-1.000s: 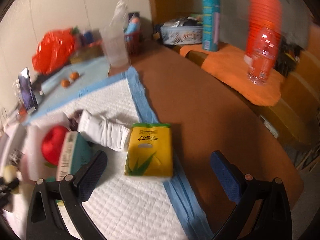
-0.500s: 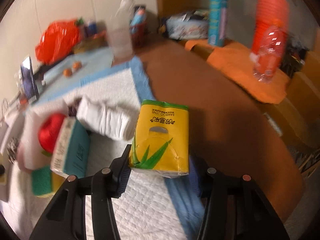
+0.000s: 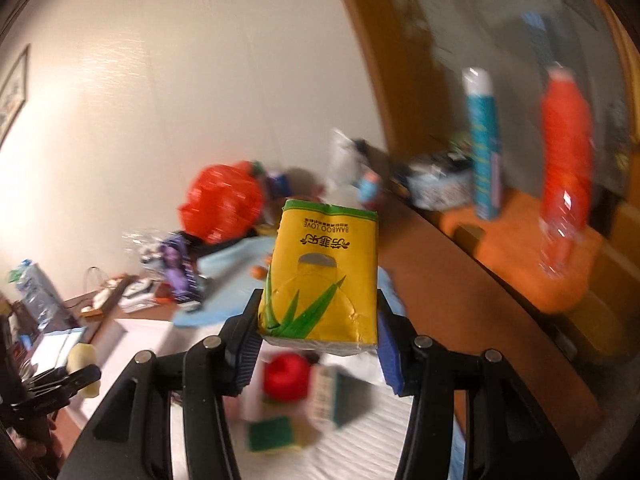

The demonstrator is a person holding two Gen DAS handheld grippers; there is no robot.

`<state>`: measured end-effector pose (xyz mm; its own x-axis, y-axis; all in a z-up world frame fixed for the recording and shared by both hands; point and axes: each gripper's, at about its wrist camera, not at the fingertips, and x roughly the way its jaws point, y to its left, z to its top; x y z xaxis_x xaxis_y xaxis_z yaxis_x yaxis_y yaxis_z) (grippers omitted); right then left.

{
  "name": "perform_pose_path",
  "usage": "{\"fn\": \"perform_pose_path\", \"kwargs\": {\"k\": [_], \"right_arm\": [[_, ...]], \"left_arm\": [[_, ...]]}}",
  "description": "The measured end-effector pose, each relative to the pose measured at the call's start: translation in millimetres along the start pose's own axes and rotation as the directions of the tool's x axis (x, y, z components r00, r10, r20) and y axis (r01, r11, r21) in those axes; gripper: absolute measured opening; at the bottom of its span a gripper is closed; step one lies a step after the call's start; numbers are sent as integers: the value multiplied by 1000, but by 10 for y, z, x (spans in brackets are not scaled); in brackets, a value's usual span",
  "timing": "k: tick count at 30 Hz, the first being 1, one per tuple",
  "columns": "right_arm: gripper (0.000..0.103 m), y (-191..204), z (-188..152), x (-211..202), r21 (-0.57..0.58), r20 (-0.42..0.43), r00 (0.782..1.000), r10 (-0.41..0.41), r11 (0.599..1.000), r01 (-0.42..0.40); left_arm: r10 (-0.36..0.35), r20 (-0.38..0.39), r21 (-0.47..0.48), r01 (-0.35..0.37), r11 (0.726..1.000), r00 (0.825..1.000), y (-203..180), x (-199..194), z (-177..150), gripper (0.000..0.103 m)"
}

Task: Organize soft objects
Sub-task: 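Grasp the yellow tissue pack with the right gripper while the left lifts the sponge, then carry sponge and tissue pack into the white tray and open both grippers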

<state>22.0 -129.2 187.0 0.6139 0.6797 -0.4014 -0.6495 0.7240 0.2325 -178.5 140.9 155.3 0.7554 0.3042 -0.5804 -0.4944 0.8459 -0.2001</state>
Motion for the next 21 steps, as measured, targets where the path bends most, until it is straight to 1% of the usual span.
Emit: {"fn": "perform_pose_path", "kwargs": {"k": [1,5,10,16,21], "right_arm": [[50,99,33,-11,-11,11,1000,22,1000,-22],[50,288,72,15,-20,26,997,73,997,-73],[50,426,-51,92,-21,-14,991,130,991,-130],[50,698,-132,101,-60,-41,985,168,984,-170],[51,804,-144,100,-72,-44,984,173,982,-176]], "left_arm": [[3,10,-5,-3,1000,1000,39,-53,10,61],[37,50,-33,-36,999,998,231,-268,14,61],[68,63,-78,-63,995,996,453,-406,-42,61],[94,89,-113,-84,990,992,672,-574,-74,61],[112,99,-135,-98,986,989,831,-678,-82,61]]}}
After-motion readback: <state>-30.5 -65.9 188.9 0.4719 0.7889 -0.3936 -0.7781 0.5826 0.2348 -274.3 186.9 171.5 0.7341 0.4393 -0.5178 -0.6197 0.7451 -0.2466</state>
